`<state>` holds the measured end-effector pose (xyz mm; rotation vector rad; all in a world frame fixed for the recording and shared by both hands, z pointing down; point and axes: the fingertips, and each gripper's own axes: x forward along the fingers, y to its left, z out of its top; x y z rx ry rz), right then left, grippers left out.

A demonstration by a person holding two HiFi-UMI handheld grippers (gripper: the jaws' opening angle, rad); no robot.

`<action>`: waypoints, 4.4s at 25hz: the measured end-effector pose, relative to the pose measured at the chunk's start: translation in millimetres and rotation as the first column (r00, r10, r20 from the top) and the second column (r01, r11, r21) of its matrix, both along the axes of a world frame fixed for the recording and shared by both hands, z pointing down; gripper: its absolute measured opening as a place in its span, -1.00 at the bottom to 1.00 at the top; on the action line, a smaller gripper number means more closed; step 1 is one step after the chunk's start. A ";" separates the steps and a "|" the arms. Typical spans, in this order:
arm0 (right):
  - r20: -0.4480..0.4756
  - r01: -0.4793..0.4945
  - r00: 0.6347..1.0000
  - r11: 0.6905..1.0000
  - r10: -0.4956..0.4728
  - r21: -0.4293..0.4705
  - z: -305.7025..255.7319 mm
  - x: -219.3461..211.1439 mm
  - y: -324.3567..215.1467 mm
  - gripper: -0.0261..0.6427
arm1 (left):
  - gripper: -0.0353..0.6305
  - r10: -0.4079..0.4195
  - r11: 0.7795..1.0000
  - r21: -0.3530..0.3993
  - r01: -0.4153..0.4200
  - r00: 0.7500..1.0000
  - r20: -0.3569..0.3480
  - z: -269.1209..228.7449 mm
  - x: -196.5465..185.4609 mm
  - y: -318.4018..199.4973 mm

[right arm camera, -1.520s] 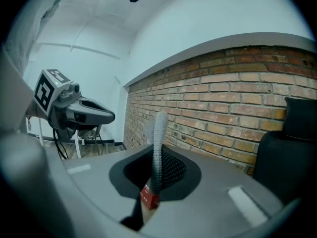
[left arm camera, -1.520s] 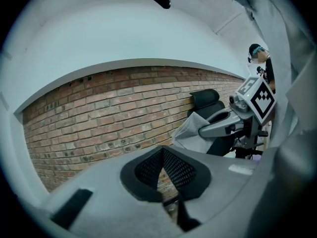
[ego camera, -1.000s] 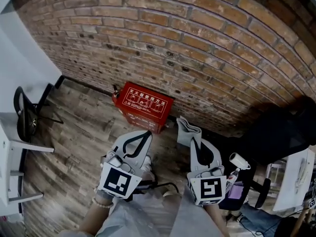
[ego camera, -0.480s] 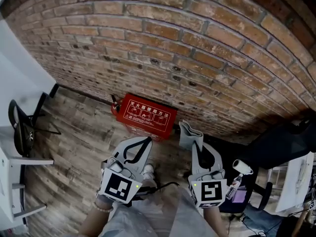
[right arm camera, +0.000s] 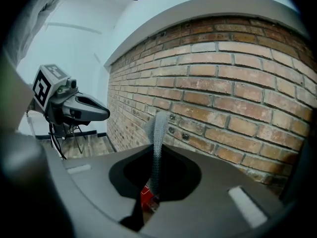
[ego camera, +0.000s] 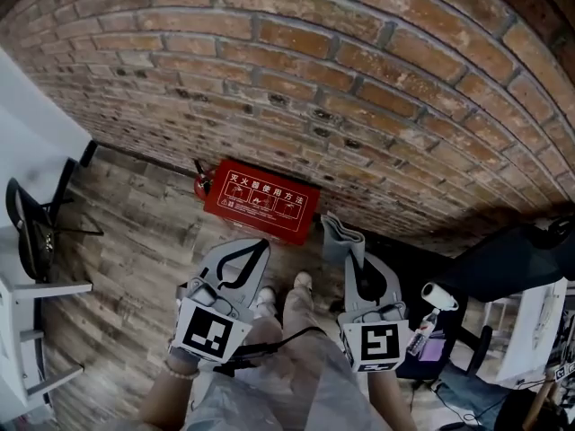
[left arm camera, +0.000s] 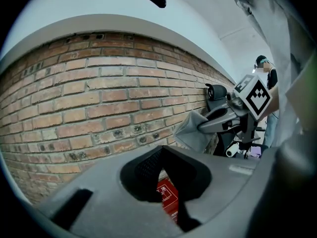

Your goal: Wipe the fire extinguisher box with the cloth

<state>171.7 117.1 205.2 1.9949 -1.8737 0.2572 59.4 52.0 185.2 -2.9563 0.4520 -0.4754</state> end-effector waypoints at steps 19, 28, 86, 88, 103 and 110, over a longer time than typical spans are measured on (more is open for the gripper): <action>0.067 0.007 0.998 0.983 0.005 -0.183 130.2 54.8 -58.7 -0.87 | -0.90 -0.129 0.990 -0.047 0.132 0.990 0.048 62.9 13.5 -38.6; 0.040 0.046 0.999 0.967 -0.037 -0.251 204.2 73.2 -95.5 -0.87 | -0.90 -0.192 0.977 -0.074 0.198 0.978 0.080 100.6 11.2 -52.0; 0.030 -0.025 0.998 0.864 0.046 -0.503 384.2 75.3 -168.1 -0.87 | -0.90 -0.287 0.945 -0.129 0.301 0.951 0.115 184.3 -16.2 -82.4; 0.024 -0.015 0.999 0.864 0.032 -0.504 384.2 72.1 -171.6 -0.87 | -0.90 -0.295 0.942 -0.131 0.309 0.949 0.110 184.8 -18.9 -83.3; 0.024 0.108 0.994 0.857 -0.111 -0.504 386.7 34.9 -208.5 -0.87 | -0.90 -0.344 0.924 -0.137 0.358 0.932 0.115 191.9 -41.2 -95.3; 0.015 0.164 0.983 0.848 -0.182 -0.504 388.6 16.6 -227.3 -0.87 | -0.90 -0.364 0.916 -0.134 0.377 0.925 0.114 195.4 -53.8 -103.4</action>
